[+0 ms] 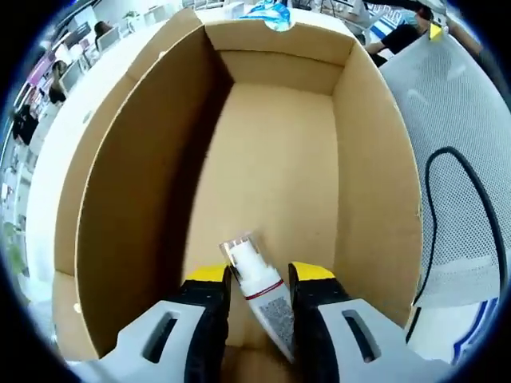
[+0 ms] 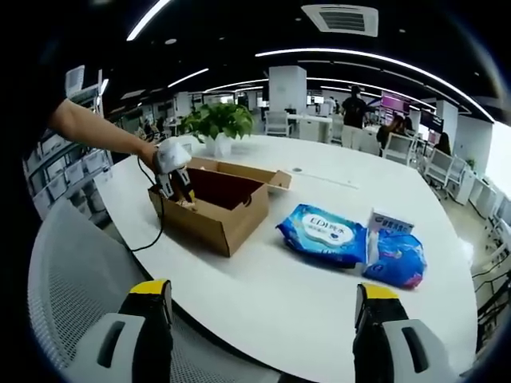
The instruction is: Operate the shoe box by opening the lid, removing the specified soft item, and placing it in the target area until the item is outside and the box remains undamaged.
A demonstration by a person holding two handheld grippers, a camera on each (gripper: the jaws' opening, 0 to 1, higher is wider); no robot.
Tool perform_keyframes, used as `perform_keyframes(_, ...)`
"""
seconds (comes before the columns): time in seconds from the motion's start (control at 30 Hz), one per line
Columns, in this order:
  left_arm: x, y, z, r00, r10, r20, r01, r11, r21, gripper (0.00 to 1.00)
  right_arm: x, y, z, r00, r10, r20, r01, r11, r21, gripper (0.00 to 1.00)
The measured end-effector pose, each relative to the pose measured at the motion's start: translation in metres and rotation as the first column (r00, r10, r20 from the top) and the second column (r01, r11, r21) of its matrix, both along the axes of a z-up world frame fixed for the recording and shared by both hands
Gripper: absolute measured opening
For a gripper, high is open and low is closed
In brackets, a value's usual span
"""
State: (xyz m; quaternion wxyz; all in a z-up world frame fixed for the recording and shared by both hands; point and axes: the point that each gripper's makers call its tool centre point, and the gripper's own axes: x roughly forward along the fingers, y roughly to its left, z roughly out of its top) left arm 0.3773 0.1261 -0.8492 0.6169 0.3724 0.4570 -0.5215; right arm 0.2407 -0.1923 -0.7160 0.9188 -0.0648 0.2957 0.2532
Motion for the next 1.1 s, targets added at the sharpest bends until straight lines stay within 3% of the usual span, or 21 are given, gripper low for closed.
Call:
perform_keyframes(0.43, 0.001, -0.003, 0.003, 0.995, 0.096, 0.018, -0.095, 0.994, -0.054, 0.22, 0.005, 0.0, 0.007, 0.999, -0.013, 0.029, 0.012, 1.0, 0.017, 0.91)
perform_keyframes(0.77, 0.004, -0.007, 0.008, 0.997, 0.066, 0.035, -0.064, 0.997, -0.044, 0.19, 0.007, 0.0, 0.01, 0.999, -0.012, 0.032, 0.011, 1.0, 0.015, 0.9)
perform_keyframes(1.1, 0.011, -0.026, 0.034, 0.996, 0.061, 0.064, -0.054, 0.993, -0.106, 0.19, 0.01, 0.006, 0.015, 0.998, 0.014, 0.057, -0.016, 0.999, 0.039, 0.84)
